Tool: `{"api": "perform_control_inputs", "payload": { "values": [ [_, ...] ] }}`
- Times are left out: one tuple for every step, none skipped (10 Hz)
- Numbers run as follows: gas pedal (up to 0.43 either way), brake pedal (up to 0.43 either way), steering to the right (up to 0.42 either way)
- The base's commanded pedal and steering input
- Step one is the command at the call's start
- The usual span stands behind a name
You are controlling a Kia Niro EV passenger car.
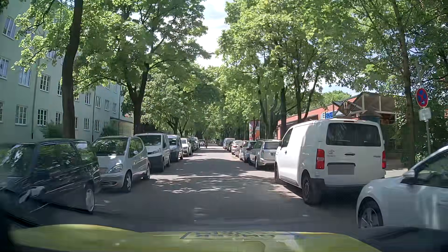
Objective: Follow the waypoints while adhering to traffic rules and regulations
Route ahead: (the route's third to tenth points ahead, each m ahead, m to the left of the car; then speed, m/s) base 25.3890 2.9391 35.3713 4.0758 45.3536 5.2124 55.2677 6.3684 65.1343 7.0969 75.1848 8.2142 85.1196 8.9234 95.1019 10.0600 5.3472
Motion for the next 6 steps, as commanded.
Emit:
{"api": "perform_control_inputs", "payload": {
  "values": [
    [0.177, 0.0, 0.014],
    [0.15, 0.0, 0.005],
    [0.13, 0.0, 0.0],
    [0.118, 0.0, -0.002],
    [0.11, 0.0, -0.007],
    [0.11, 0.0, -0.011]
  ]
}}
